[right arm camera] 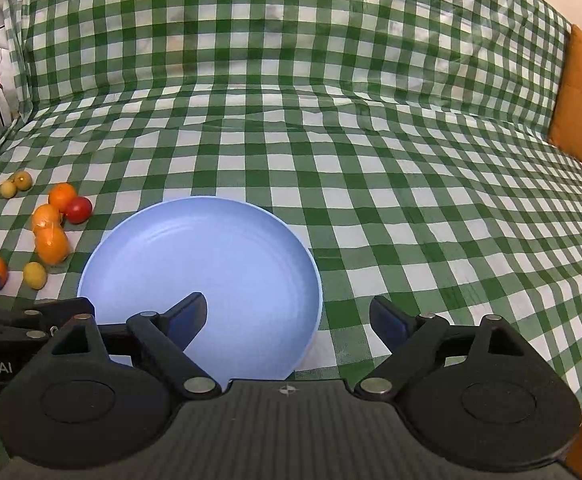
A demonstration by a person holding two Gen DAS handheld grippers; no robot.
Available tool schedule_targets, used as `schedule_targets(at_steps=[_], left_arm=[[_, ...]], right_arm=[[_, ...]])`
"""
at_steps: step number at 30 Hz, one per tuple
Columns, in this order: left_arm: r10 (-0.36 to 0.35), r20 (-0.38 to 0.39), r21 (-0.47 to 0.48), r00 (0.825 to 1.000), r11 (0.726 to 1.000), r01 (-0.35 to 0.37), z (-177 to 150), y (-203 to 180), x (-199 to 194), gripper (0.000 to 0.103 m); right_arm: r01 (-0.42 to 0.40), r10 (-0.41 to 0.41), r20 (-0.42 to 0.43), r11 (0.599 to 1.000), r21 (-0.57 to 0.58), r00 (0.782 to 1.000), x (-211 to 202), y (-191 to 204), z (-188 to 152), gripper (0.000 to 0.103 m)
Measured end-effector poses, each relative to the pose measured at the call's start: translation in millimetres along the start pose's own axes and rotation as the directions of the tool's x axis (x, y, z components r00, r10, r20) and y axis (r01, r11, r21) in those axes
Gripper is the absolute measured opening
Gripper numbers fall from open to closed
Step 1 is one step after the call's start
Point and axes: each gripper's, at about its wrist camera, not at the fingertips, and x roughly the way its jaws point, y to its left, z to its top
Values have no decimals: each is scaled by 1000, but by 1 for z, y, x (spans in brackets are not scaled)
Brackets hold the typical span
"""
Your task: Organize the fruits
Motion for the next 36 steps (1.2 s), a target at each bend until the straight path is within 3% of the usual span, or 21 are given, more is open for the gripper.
schedule_targets(at_steps=[21, 36], left_arm=[[-2, 9, 17, 1000, 1000, 2, -1, -2, 0, 103], [16, 4, 15, 1000, 1000, -16, 3, -4, 2, 103]], right_arm=[[0, 0, 23, 1000, 21, 1000, -7, 8, -9, 89], [47, -53, 80, 996, 76, 995, -9, 7, -11, 89]])
